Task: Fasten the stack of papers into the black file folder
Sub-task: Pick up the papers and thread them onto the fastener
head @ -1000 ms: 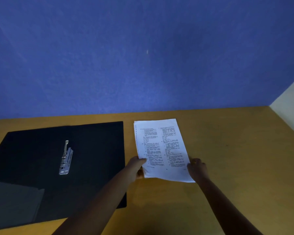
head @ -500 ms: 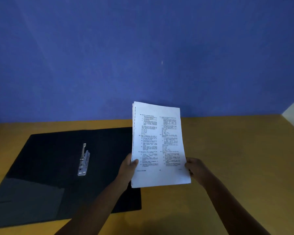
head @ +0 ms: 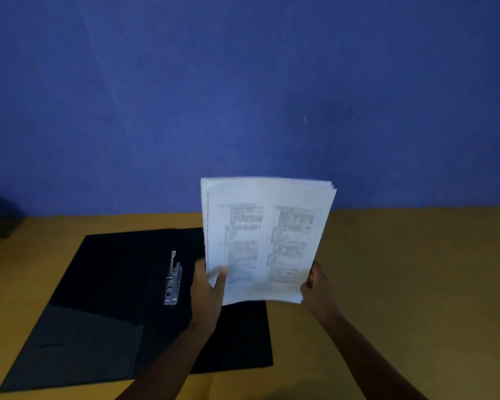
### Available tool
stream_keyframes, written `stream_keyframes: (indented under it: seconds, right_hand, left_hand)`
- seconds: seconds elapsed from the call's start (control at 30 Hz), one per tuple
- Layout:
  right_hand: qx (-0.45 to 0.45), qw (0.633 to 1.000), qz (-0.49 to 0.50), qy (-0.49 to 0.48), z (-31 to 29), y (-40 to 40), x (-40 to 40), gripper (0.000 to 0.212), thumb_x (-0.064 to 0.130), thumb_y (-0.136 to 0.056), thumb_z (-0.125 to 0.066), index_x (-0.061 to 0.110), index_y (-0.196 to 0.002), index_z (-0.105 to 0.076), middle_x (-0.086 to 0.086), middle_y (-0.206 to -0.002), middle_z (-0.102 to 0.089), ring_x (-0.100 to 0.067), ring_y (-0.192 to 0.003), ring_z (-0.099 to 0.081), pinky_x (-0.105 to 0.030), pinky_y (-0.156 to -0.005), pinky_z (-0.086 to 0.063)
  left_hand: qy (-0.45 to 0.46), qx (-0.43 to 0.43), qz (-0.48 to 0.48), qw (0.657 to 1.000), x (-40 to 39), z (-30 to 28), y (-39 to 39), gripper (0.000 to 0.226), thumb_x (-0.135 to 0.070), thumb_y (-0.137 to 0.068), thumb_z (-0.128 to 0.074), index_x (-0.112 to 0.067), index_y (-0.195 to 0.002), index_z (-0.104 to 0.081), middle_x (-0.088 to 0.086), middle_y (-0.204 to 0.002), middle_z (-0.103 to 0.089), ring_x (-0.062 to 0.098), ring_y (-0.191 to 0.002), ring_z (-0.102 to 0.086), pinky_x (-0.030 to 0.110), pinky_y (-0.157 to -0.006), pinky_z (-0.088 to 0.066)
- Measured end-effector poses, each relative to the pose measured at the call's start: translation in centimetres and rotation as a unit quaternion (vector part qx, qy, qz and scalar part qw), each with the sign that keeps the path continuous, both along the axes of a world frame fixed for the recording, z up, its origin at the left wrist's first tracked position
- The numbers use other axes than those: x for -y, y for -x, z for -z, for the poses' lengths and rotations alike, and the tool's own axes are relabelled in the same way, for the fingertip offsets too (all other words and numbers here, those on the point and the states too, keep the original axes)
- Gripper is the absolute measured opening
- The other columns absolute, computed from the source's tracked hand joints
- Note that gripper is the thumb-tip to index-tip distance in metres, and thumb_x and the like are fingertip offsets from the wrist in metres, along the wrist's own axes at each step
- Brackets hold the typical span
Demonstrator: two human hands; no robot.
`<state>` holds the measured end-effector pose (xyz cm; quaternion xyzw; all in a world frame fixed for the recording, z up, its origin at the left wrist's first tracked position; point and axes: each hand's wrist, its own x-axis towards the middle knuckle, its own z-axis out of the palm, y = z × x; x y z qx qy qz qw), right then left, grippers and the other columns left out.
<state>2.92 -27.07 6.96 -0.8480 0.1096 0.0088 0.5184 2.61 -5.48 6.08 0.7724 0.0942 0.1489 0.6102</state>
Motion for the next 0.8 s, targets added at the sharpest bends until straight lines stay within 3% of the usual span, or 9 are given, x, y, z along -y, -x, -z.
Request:
stream_keyframes:
  seconds: [0.07,0.13,0.2,0.27,0.37,0.43,0.57,0.67,0.8]
  right_hand:
    - [0.001,1.0,-0.009,0.0,0.1,0.2,-0.4,0.042,-0.015,-0.081,-0.038,0.005,-0.118,-0.046,-0.014,-0.1,-0.061,-0.026,-0.086,-0.06,-0.036,-0.07,-0.053]
    - [0.005,1.0,-0.006,-0.011,0.0,0.2,-0.9,0.044,-0.014,-0.081,-0.039,0.01,-0.118,-0.046,-0.01,-0.106,-0.063,-0.026,-0.095,-0.062,-0.042,-0.081,-0.056]
    - [0.013,1.0,0.011,-0.004,-0.2,0.2,-1.4,0.045,-0.011,-0.083,-0.04,0.01,-0.123,-0.044,-0.012,-0.109,-0.061,-0.03,-0.097,-0.061,-0.05,-0.085,-0.054]
    - [0.012,1.0,0.023,0.008,-0.1,0.2,-1.8,0.048,-0.01,-0.086,-0.038,0.008,-0.13,-0.04,-0.015,-0.115,-0.059,-0.031,-0.097,-0.061,-0.047,-0.085,-0.054]
    - [0.011,0.999,0.029,0.041,0.3,0.3,-1.9,0.043,-0.006,-0.091,-0.037,0.007,-0.132,-0.038,-0.015,-0.12,-0.058,-0.028,-0.099,-0.061,-0.035,-0.083,-0.053]
    - [0.018,0.997,0.035,0.06,0.3,0.4,-2.0,0.04,-0.005,-0.092,-0.036,0.005,-0.131,-0.039,-0.016,-0.12,-0.058,-0.027,-0.097,-0.061,-0.034,-0.084,-0.051]
    - [0.05,0.996,0.039,0.058,0.2,0.6,-2.3,0.032,-0.003,-0.094,-0.035,0.003,-0.124,-0.042,-0.014,-0.119,-0.058,-0.016,-0.088,-0.054,-0.028,-0.081,-0.046]
    - [0.045,0.996,0.052,0.056,0.5,0.6,-2.5,0.033,0.002,-0.096,-0.036,0.003,-0.129,-0.041,-0.014,-0.12,-0.058,-0.021,-0.093,-0.058,-0.031,-0.082,-0.048]
    - [0.034,0.998,0.023,0.045,1.4,1.6,-3.0,0.04,0.0,-0.094,-0.035,0.007,-0.134,-0.035,-0.012,-0.122,-0.055,-0.02,-0.103,-0.056,-0.028,-0.086,-0.049]
  left_hand:
    - [0.015,0.018,-0.023,0.999,-0.1,-0.8,0.0,0.041,-0.019,-0.083,-0.065,-0.021,-0.115,-0.04,-0.018,-0.107,-0.053,-0.004,-0.098,-0.054,0.008,-0.078,-0.041]
    - [0.024,0.041,-0.022,0.999,0.0,-1.7,0.0,0.047,-0.034,-0.081,-0.067,-0.025,-0.115,-0.036,-0.029,-0.109,-0.046,-0.02,-0.097,-0.049,-0.005,-0.072,-0.037]
    - [0.017,0.069,-0.017,0.997,0.0,-2.3,0.1,0.054,-0.052,-0.079,-0.06,-0.022,-0.116,-0.035,-0.028,-0.111,-0.044,-0.027,-0.098,-0.044,-0.008,-0.073,-0.034]
    - [0.008,0.081,-0.01,0.997,0.2,-2.4,0.0,0.049,-0.051,-0.083,-0.053,-0.02,-0.115,-0.033,-0.022,-0.112,-0.046,-0.025,-0.1,-0.045,-0.008,-0.075,-0.034]
    - [-0.015,0.08,-0.014,0.997,0.5,-1.8,0.0,0.028,-0.016,-0.092,-0.051,-0.015,-0.113,-0.033,-0.014,-0.111,-0.047,-0.018,-0.099,-0.046,-0.007,-0.074,-0.035]
    - [-0.025,0.085,-0.024,0.996,0.6,-1.6,0.0,0.026,-0.008,-0.092,-0.048,-0.015,-0.111,-0.031,-0.013,-0.114,-0.046,-0.018,-0.1,-0.045,-0.007,-0.073,-0.035]
    - [-0.027,0.098,-0.054,0.993,0.7,-1.7,-0.1,0.027,-0.008,-0.093,-0.047,-0.01,-0.115,-0.031,-0.004,-0.121,-0.042,-0.012,-0.097,-0.047,-0.008,-0.073,-0.035]
    - [-0.044,0.119,-0.069,0.989,0.6,-1.6,-0.1,0.032,-0.008,-0.092,-0.049,-0.005,-0.119,-0.032,-0.005,-0.121,-0.041,-0.013,-0.099,-0.046,-0.009,-0.076,-0.034]
    - [-0.056,0.101,-0.053,0.992,0.4,-0.3,0.5,0.033,-0.012,-0.092,-0.047,-0.01,-0.121,-0.033,0.0,-0.123,-0.039,0.006,-0.11,-0.044,-0.003,-0.079,-0.037]
